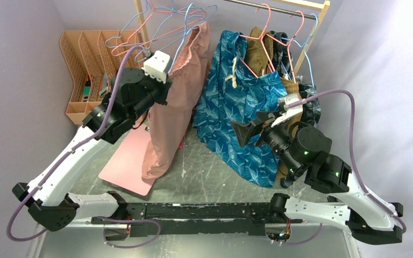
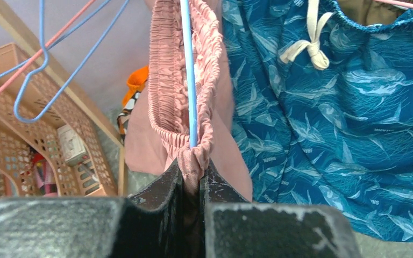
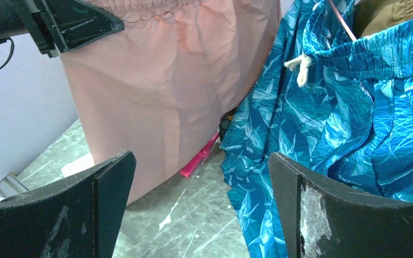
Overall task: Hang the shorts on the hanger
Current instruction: Place the hanger at the clothesline.
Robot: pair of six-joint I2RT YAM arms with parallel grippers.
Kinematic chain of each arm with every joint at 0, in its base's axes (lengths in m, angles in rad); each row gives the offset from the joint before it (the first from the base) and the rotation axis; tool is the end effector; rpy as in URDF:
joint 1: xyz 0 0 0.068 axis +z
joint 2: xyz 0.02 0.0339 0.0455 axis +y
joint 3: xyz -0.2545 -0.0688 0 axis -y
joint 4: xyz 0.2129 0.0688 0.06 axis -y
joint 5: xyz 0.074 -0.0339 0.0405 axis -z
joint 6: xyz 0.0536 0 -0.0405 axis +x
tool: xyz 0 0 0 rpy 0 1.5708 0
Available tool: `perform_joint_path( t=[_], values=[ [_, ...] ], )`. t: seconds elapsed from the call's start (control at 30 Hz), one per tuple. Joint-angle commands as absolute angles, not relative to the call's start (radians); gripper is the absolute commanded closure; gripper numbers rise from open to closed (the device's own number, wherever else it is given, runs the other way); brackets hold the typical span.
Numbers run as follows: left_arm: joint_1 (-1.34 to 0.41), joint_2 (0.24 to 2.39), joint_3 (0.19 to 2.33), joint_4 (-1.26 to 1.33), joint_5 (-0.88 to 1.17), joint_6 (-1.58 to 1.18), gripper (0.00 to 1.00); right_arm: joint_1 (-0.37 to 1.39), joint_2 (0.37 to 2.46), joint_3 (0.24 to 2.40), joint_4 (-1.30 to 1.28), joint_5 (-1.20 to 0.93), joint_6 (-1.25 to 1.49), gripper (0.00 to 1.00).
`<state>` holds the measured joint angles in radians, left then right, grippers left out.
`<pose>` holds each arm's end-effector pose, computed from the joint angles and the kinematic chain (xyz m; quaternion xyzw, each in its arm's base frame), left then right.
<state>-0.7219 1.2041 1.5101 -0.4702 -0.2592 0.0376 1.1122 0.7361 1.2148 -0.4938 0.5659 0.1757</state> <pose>0.1876 -0.1468 0.4519 0.2027 0.7334 -0.1223 0.6372 0.0753 0.0877 0.4339 -0.1339 0.6989 0.2455 0.6583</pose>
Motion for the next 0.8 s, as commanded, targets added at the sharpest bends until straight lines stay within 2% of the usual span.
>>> perform_joint_path(
  t=[0.0,0.53,0.77],
  values=[
    [-0.713,1.231,1.562,-0.328,-0.167,-0.008,0.93,1.112,0.716,1.188,-0.515,0.578,0.187,0.02],
    [-0.715,1.316,1.812,-0.319,-0.099,-0.094,0.93,1.113,0.663,1.121,-0.504,0.612,0.206,0.02],
    [-0.718,1.348,1.783,-0.321,-0.093,-0.079,0.93,1.112,0.636,1.087,-0.494,0.639,0.224,0.02]
  ],
)
